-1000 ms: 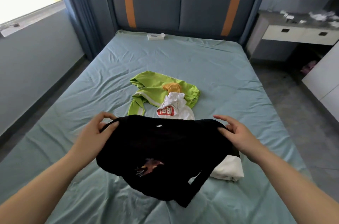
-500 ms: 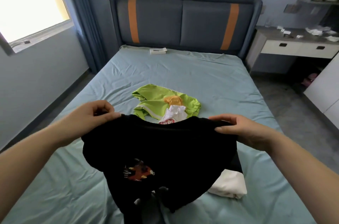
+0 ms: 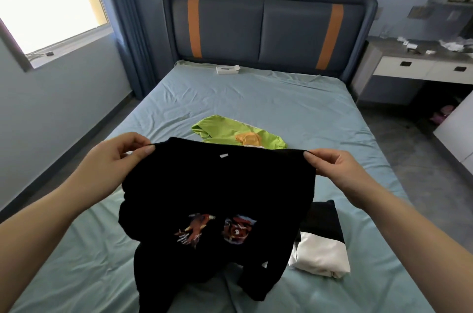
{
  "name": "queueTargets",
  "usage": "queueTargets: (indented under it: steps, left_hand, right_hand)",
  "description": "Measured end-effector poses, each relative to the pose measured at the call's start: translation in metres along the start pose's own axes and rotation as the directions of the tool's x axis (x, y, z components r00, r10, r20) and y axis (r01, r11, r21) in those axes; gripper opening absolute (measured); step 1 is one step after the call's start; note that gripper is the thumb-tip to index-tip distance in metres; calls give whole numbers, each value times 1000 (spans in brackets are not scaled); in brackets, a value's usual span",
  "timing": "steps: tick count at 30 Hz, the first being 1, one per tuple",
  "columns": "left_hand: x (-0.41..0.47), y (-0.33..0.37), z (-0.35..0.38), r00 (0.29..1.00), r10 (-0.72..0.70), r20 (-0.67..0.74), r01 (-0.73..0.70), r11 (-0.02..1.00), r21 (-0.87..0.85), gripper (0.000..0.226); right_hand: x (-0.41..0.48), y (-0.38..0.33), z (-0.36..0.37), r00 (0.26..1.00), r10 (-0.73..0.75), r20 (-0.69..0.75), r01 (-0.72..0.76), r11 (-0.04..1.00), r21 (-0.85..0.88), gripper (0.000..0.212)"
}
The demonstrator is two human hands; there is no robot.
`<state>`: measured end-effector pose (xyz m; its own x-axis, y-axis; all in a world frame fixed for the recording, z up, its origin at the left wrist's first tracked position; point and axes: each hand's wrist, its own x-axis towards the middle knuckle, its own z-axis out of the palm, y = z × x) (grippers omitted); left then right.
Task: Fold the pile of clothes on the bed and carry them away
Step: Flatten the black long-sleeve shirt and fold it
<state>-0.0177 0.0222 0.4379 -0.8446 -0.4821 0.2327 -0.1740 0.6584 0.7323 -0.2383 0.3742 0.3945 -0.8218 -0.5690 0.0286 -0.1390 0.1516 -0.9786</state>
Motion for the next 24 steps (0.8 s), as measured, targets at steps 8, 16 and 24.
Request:
queueTargets:
  steps: [8,16,24]
  left_hand:
    - [1,2,5,972,123,-201,-108,991,82,10]
    - [-7,-17,2,919,-180,350,211,976,-51,16]
    - [7,-112,96,803,-415,429,434,899,56,20]
  right_hand:
    - [6,-14,30,941,-288,-176,216,915,-341,28]
    - [-11,7,33,910,333,249,-300,940,-160,30]
    - [20,117,45,873,486,-46,-460,788,-409,33]
